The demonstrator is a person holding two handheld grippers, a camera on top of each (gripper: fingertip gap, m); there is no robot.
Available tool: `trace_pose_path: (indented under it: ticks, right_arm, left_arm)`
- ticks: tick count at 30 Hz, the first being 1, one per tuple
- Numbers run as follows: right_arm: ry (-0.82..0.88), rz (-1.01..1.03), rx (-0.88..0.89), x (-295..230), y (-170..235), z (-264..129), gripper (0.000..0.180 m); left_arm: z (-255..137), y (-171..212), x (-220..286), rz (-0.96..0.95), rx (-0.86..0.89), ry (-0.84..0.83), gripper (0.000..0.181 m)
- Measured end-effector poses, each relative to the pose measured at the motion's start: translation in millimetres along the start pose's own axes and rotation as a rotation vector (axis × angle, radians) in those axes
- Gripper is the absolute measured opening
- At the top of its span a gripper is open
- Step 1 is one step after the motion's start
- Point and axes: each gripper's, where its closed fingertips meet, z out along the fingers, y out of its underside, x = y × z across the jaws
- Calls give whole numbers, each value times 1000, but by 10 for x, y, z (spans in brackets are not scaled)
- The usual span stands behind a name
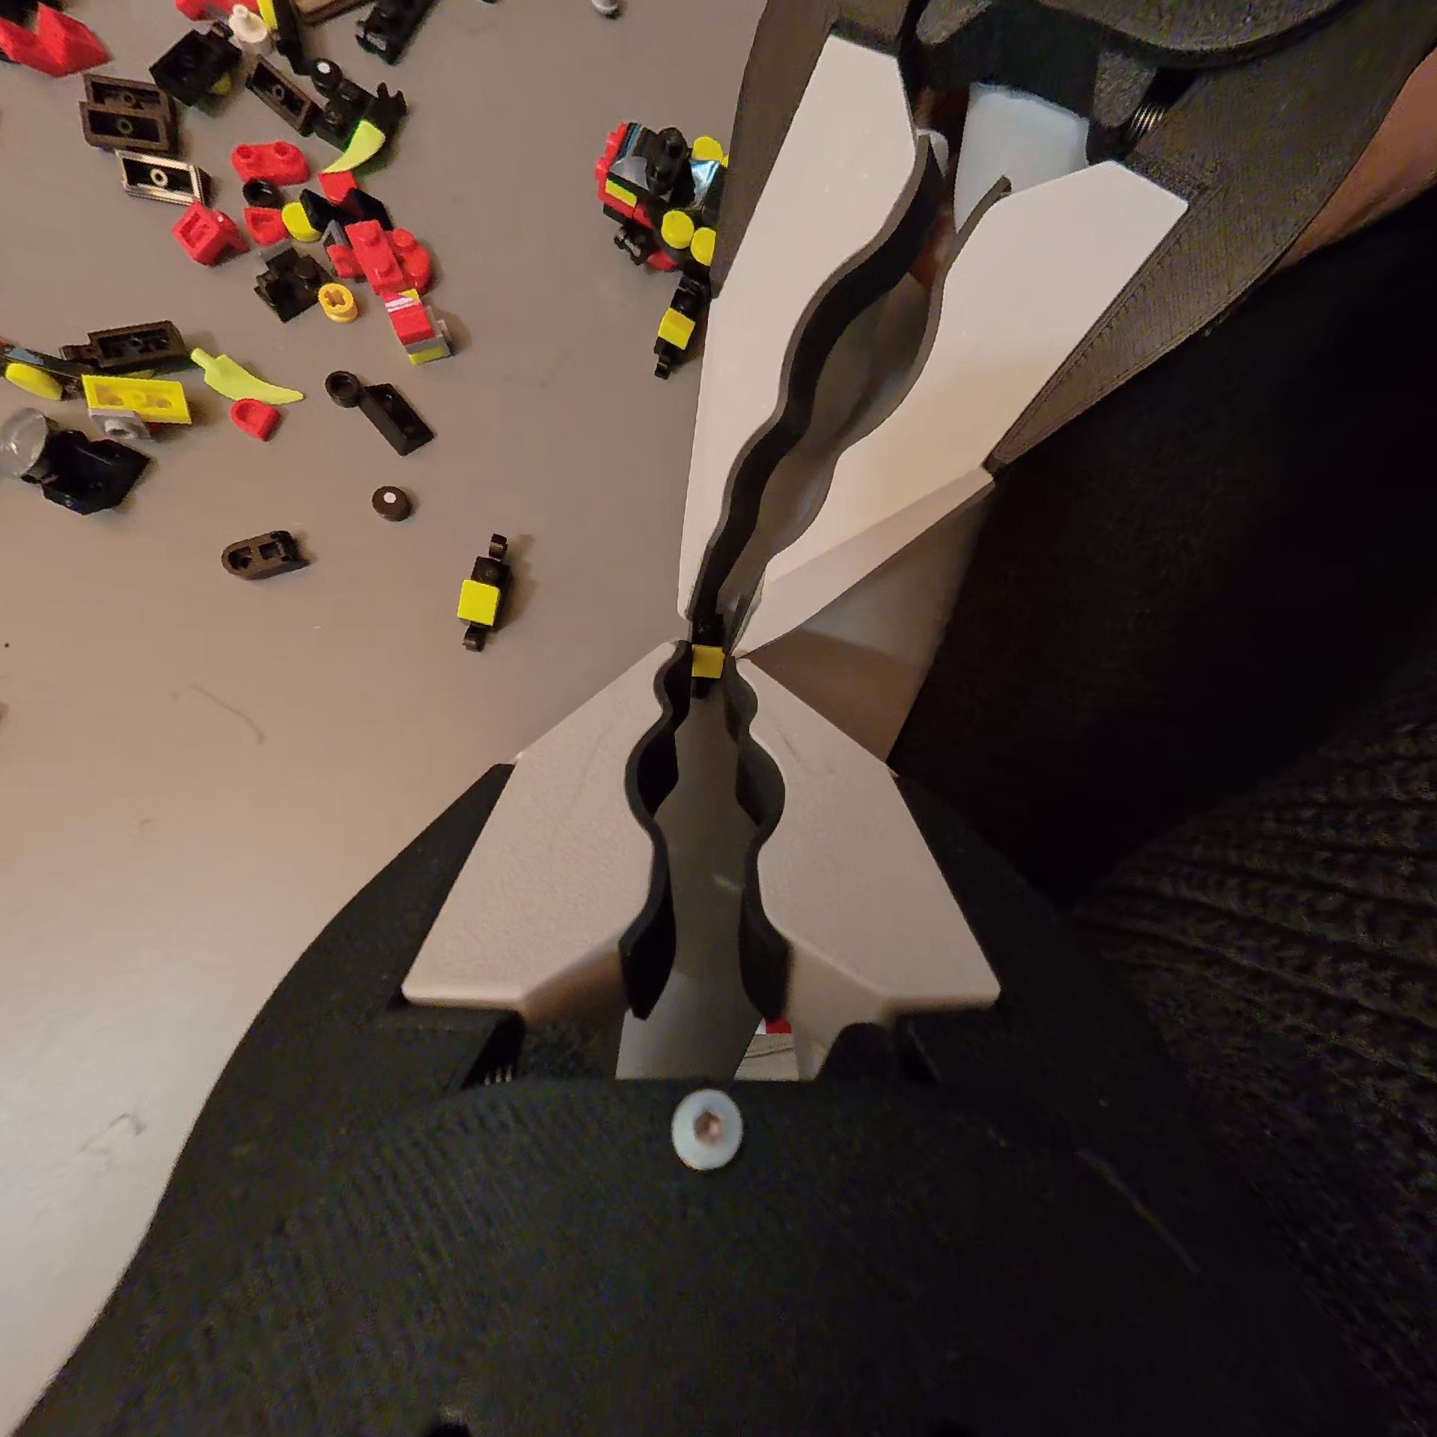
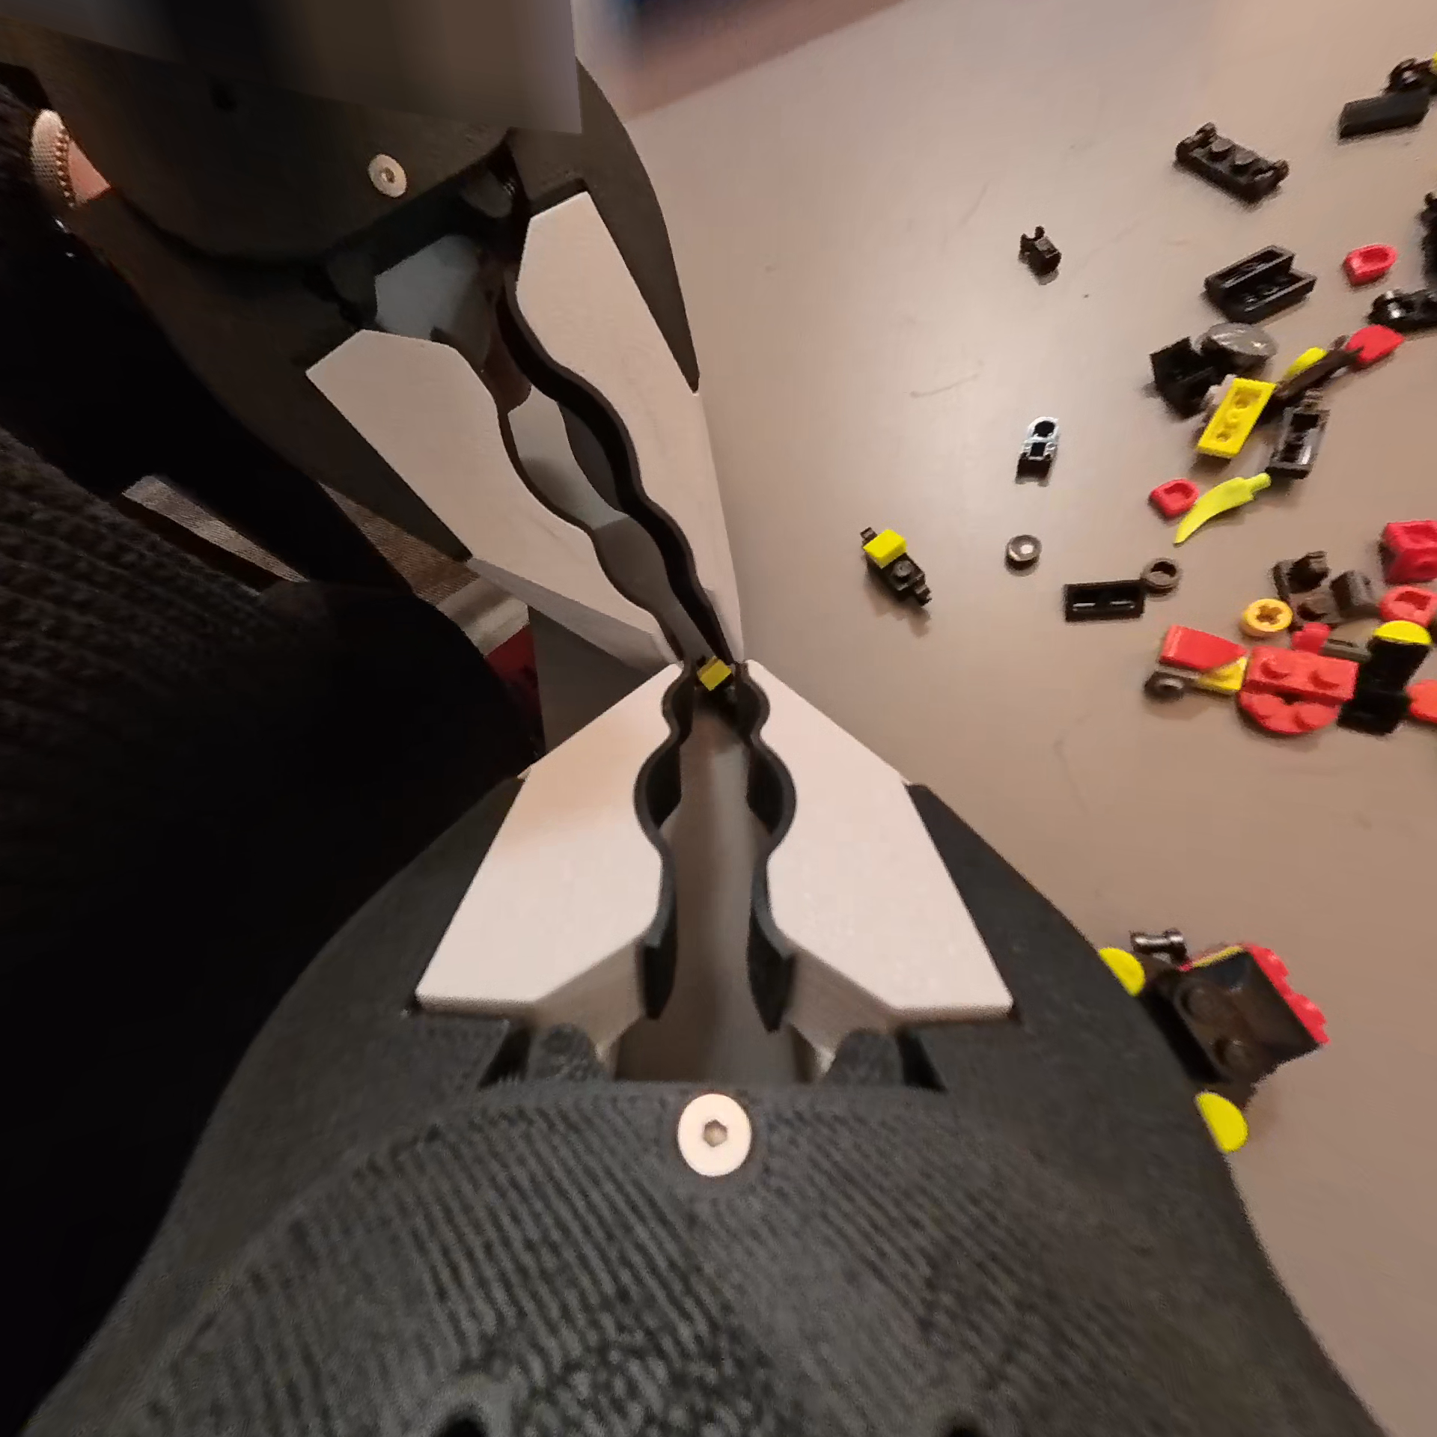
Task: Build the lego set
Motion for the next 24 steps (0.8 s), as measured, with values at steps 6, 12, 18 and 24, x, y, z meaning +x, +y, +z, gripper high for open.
trace_pose_path:
  ticks: [6, 12, 18, 24]
  right_arm:
    - [7, 35, 4, 43, -2, -13, 5]
    - [-26, 54, -12, 6, 29, 9, 7]
    - [-42, 91, -8, 21, 29, 9, 10]
    - [-48, 110, -24, 28, 59, 12, 11]
  left_arm:
    - [3, 1, 6, 14, -2, -9, 7]
    - [3, 0, 6, 17, -2, -12, 6]
    - [6, -2, 5, 26, -3, -19, 6]
    - [6, -6, 6, 39, 0, -25, 6]
